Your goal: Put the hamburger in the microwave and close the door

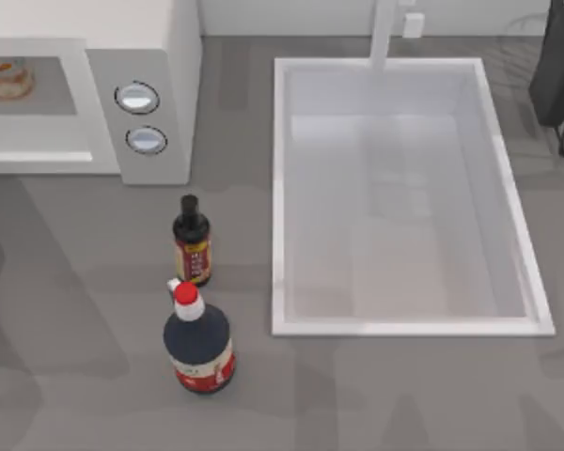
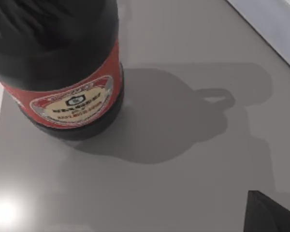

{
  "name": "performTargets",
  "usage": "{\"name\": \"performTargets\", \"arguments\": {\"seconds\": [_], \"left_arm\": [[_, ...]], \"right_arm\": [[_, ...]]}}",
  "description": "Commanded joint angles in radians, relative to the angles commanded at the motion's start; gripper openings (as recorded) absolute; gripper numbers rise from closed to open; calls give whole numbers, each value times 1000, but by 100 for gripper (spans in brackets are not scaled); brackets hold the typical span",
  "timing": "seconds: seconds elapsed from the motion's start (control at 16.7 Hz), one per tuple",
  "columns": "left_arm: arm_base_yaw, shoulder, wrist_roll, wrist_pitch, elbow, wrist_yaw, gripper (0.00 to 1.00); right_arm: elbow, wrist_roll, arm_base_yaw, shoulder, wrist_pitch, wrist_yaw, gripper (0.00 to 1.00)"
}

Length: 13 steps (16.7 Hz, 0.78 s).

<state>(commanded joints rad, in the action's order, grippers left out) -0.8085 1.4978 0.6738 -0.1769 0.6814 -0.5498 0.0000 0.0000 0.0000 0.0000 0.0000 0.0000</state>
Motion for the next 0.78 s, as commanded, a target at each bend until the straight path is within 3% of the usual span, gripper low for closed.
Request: {"name": "performTargets", "arguments": {"seconds": [0.36,0.78], "left_arm": [[217,-225,-206,73,-198,127,0],[242,-239,-231,78,-212,144,0]], "right_arm": [[0,0,0,0,0,0,100],[0,0,0,0,0,0,100]]}}
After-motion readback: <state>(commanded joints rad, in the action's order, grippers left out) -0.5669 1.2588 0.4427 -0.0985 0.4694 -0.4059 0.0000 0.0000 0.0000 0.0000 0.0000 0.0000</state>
